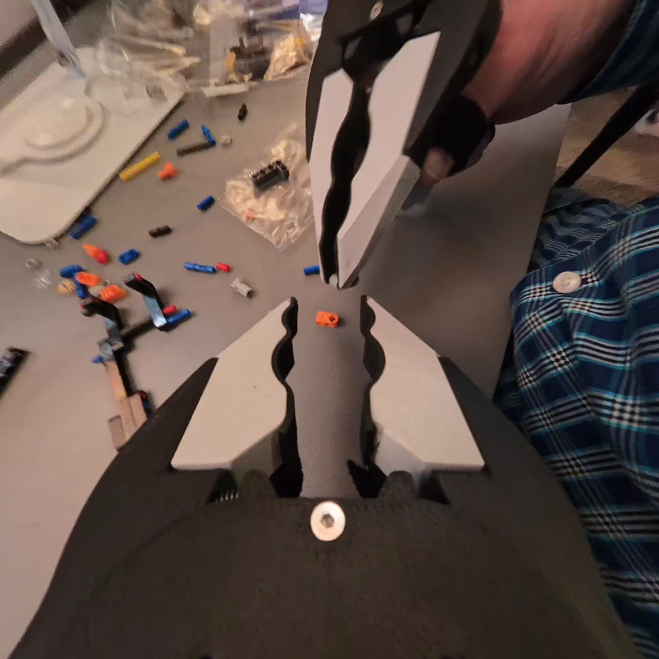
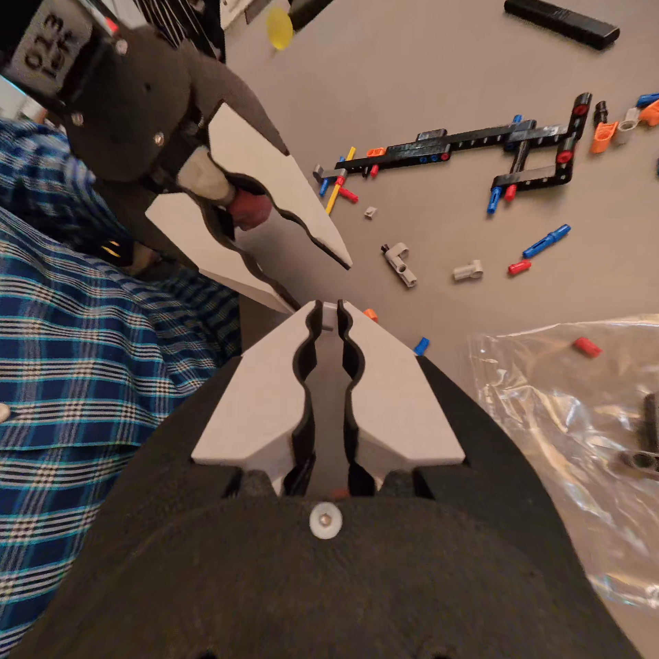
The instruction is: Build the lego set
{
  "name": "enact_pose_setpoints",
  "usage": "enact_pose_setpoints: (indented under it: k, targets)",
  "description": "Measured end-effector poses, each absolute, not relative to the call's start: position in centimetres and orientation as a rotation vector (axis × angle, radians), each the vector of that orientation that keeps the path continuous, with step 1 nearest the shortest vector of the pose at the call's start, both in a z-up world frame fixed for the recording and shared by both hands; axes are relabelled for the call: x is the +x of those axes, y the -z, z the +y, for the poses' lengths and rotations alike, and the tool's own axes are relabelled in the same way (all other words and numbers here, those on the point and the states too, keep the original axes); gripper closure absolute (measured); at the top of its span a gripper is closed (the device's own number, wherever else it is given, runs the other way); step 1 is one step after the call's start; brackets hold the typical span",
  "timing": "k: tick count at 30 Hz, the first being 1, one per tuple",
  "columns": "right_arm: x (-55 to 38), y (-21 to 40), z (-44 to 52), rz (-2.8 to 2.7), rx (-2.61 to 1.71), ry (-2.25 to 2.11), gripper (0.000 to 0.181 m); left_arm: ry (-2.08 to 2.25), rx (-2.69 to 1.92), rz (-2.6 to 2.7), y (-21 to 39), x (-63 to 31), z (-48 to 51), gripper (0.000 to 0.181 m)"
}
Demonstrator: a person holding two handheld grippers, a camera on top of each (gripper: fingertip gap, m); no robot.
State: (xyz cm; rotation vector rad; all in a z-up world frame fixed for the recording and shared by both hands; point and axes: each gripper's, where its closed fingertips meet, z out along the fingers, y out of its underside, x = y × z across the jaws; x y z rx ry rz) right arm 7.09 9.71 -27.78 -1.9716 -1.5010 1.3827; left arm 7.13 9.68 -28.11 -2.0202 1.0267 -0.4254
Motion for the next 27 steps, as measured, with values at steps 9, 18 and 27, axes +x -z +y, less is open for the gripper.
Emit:
enact_pose_setpoints:
  k: [9, 18, 27]
  targets:
    - [6.9, 25.4, 9.4, -1.311, -2.044, -1.842, 0.175, 0.021, -1.668, 1.355, 25.9, 8.3, 10.0, 0.168]
    - [6.9, 25.3, 9.6, -1.199, -2.097, -1.975, 0.175, 0.059, -1.682, 1.3, 25.9, 8.3, 10.5, 0.176]
    - [7.0, 26.1, 11.3, -1.098, -2.132, -1.858, 0.167, 0.051, -1.755, 1.24, 26.6, 7.5, 11.4, 0.176]
